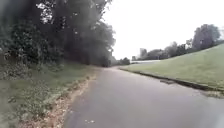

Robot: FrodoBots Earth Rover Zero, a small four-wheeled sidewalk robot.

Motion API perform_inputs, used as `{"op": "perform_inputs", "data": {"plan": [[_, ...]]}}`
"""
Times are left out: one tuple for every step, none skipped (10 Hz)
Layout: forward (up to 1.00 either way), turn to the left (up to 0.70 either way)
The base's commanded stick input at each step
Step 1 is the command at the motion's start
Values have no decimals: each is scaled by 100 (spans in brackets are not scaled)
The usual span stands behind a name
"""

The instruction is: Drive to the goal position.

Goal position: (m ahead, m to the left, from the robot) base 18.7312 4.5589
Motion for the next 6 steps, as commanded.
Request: {"op": "perform_inputs", "data": {"plan": [[100,0],[100,0],[100,0],[100,0],[100,0],[100,0]]}}
